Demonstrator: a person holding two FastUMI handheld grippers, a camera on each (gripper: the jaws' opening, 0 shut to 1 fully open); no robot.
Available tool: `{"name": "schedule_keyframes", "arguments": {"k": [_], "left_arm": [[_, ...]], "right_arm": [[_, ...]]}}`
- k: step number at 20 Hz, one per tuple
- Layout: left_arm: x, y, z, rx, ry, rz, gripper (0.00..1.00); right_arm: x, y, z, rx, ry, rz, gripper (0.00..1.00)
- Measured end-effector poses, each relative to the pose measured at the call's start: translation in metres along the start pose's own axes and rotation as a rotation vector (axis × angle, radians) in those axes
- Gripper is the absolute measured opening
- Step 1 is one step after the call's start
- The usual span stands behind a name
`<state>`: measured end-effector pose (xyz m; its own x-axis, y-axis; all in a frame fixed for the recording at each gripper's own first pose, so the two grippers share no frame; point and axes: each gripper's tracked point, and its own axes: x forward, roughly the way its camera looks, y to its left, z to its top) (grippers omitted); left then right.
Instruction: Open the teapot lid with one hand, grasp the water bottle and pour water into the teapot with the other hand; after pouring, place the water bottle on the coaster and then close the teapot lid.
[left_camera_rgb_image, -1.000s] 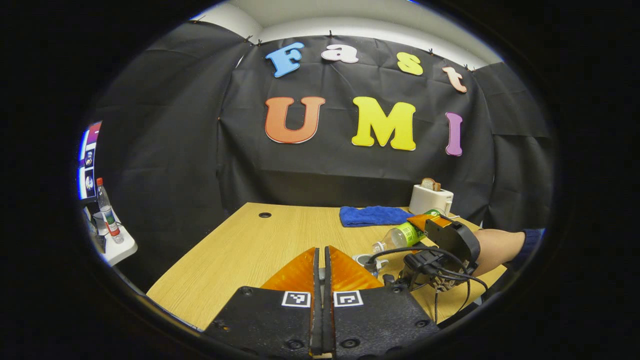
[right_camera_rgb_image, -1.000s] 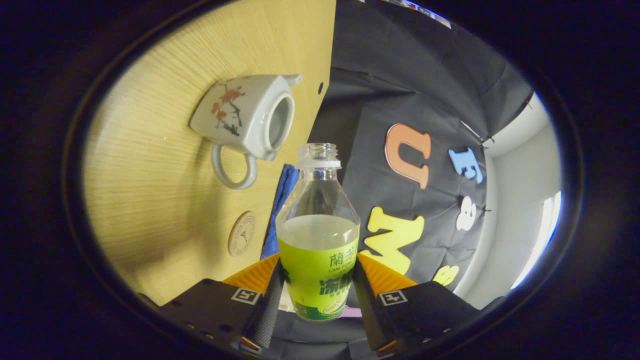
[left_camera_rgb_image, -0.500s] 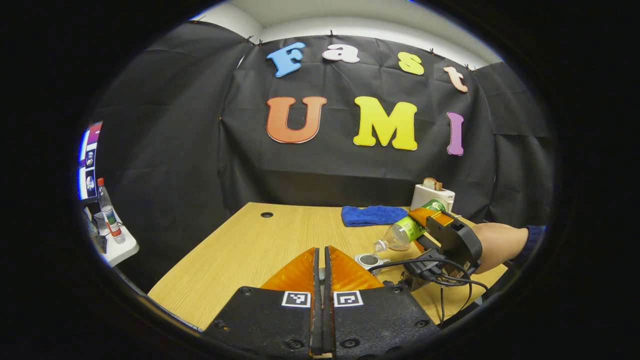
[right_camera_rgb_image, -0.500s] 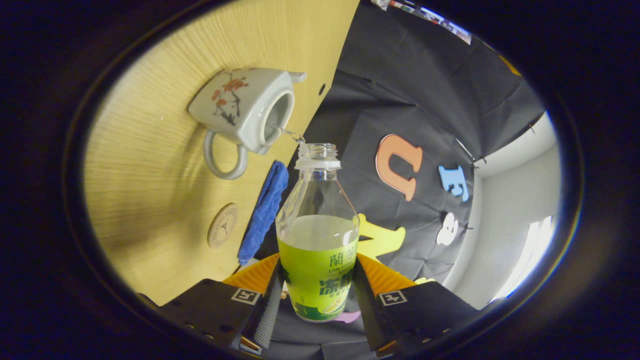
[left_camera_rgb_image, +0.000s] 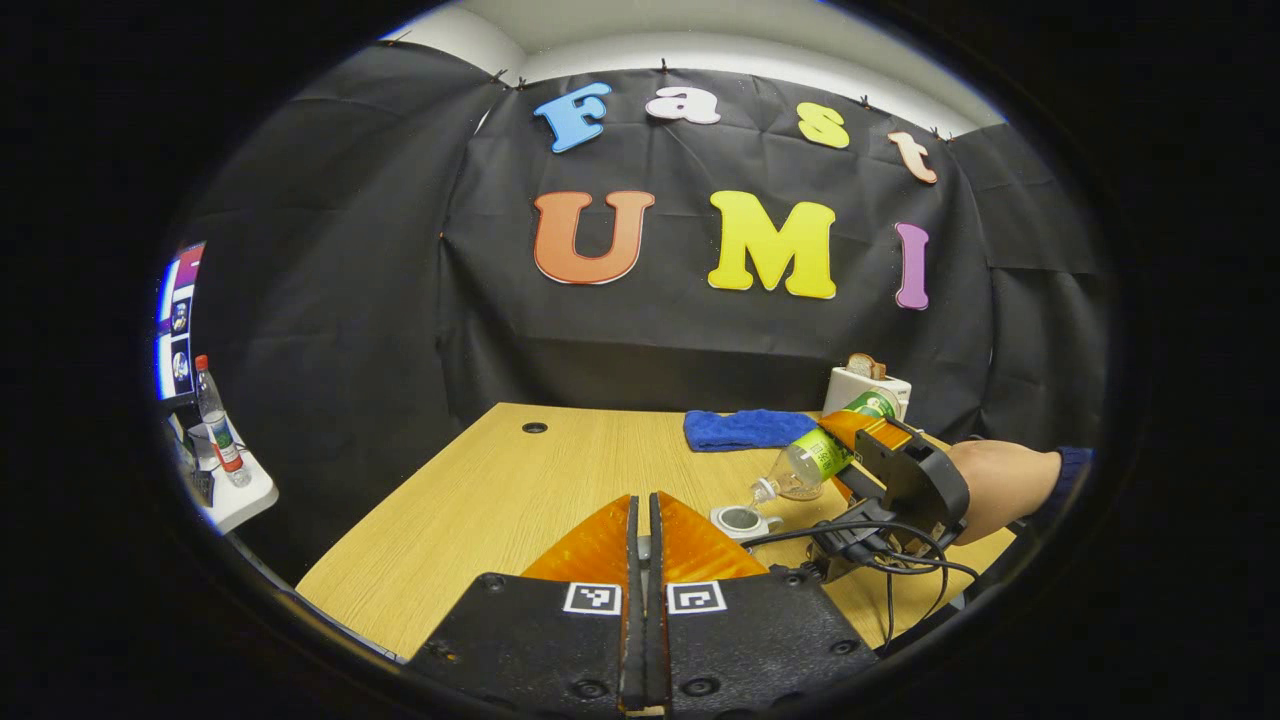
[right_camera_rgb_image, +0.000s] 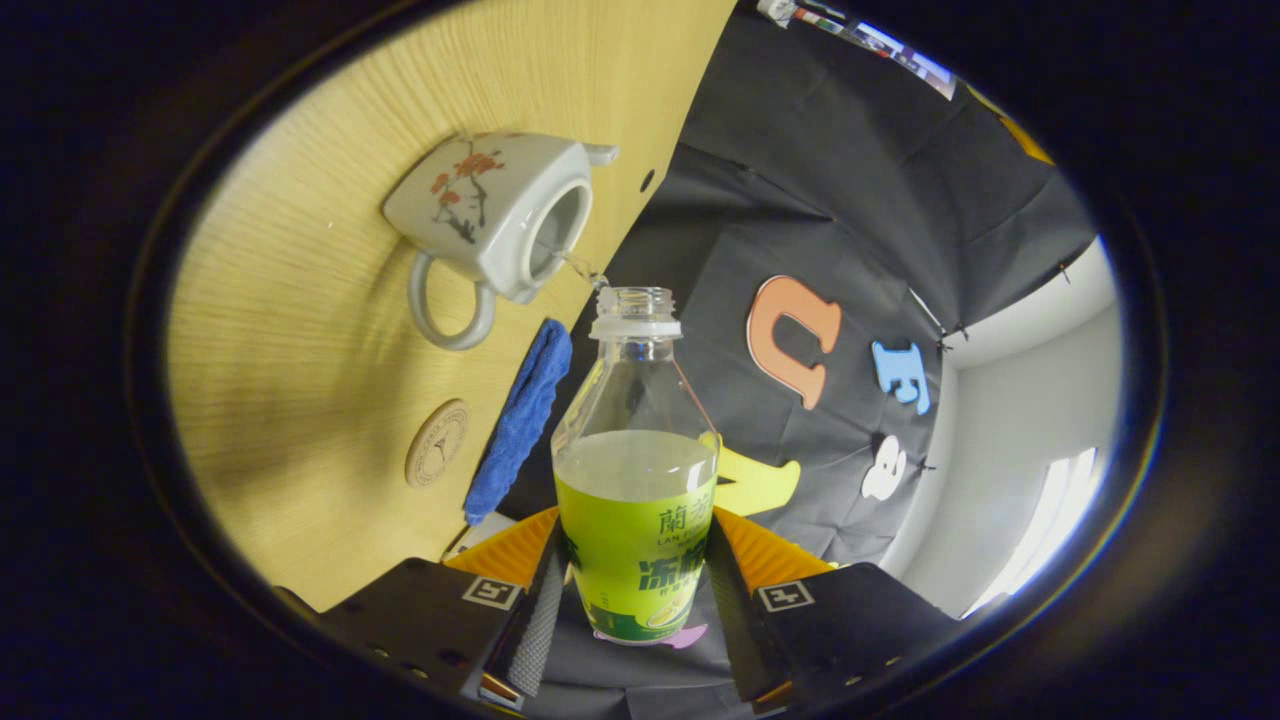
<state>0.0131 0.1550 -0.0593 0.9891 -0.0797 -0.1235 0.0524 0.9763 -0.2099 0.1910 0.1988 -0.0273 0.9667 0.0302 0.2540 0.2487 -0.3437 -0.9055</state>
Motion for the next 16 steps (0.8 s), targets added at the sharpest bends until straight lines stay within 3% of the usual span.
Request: {"name": "schedule_keyframes", "arguments": {"k": [16], "left_arm": [[-0.001, 0.004, 0.003, 0.002, -0.006, 0.006, 0.00]], "right_arm": [[-0.007, -0.031, 0.011, -0.143, -0.045, -0.122, 0.70]]}}
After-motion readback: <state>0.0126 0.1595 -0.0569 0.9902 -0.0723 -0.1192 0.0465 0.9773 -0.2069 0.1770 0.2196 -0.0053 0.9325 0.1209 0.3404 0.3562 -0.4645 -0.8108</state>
